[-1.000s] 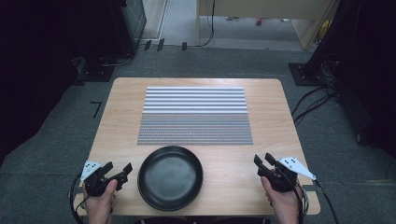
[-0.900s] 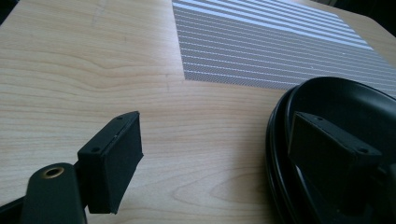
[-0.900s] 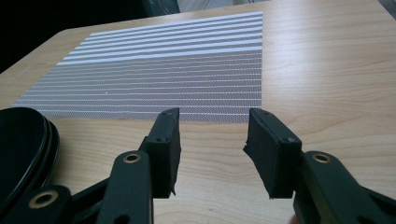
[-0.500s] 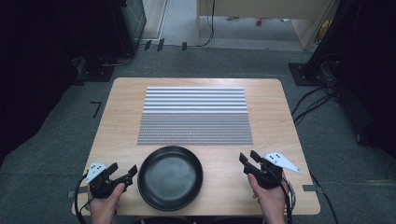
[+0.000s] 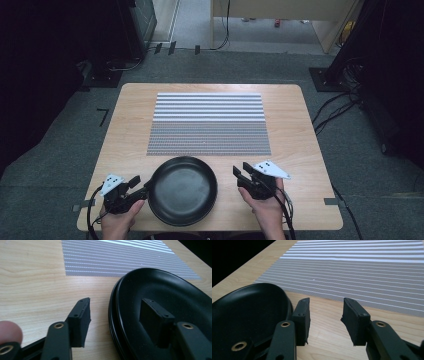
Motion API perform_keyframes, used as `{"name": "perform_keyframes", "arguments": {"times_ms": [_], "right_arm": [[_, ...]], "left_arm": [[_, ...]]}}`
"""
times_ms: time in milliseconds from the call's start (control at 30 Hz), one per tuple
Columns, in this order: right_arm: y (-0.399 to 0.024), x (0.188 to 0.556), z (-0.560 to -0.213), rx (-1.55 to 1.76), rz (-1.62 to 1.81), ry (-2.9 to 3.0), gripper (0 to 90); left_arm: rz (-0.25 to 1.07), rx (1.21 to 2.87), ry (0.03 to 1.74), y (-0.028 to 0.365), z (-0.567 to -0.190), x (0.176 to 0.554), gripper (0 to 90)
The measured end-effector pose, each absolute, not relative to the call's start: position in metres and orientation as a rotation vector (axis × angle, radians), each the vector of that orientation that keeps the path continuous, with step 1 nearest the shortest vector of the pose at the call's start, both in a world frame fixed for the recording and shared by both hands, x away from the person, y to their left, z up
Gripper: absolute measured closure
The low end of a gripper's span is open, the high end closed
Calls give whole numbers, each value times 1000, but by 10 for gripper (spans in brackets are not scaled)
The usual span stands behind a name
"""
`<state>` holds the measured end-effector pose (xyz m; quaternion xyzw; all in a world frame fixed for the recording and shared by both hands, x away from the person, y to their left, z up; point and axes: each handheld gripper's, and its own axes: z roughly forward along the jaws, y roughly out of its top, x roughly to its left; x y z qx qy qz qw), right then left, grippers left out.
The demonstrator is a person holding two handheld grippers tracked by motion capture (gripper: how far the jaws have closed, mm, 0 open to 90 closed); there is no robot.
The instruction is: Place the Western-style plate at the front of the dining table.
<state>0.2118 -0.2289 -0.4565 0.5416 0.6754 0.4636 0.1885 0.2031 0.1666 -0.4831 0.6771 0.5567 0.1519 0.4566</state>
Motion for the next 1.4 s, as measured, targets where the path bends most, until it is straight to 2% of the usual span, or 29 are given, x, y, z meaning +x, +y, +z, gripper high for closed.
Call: {"name": "perform_keyframes", "arguments": {"times_ms": [267, 367, 833, 1400], "right_arm": [[-208, 216, -462, 1554, 1293, 1909, 583], [-202, 217, -464, 1536, 1375, 1923, 649], [-179, 216, -475, 1577, 1473, 1949, 762], [-173, 209, -489, 1727, 1521, 1935, 812]], "left_arm": [[347, 1689, 1355, 163, -484, 203, 506], [339, 1698, 1350, 162, -484, 203, 534], [326, 1708, 1352, 161, -487, 202, 682], [313, 1738, 1367, 162, -489, 203, 709]]}}
